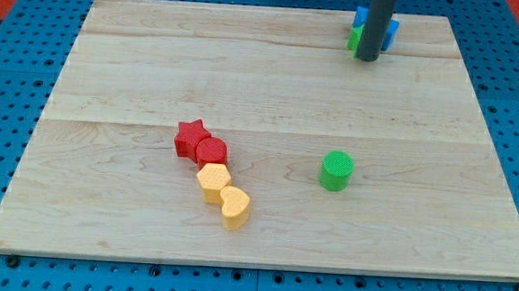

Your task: Push the green circle closer to the green star

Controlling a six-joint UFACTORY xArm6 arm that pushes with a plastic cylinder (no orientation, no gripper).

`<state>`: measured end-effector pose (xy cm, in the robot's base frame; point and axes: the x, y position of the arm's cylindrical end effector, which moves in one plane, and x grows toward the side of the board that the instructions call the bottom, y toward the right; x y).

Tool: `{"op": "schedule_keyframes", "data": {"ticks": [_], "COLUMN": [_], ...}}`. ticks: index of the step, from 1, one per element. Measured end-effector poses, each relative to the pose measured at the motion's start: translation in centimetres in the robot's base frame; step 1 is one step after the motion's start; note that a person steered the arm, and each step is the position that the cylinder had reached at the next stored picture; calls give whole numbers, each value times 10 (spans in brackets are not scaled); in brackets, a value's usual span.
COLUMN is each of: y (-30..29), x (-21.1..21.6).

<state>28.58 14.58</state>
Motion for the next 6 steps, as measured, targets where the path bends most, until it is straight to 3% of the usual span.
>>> {"op": "schedule_keyframes", "data": {"ticks": [1,2,3,4,5,6], "y": [17,35,17,-52,-65,-32], "x": [83,207,266,264,214,156]}}
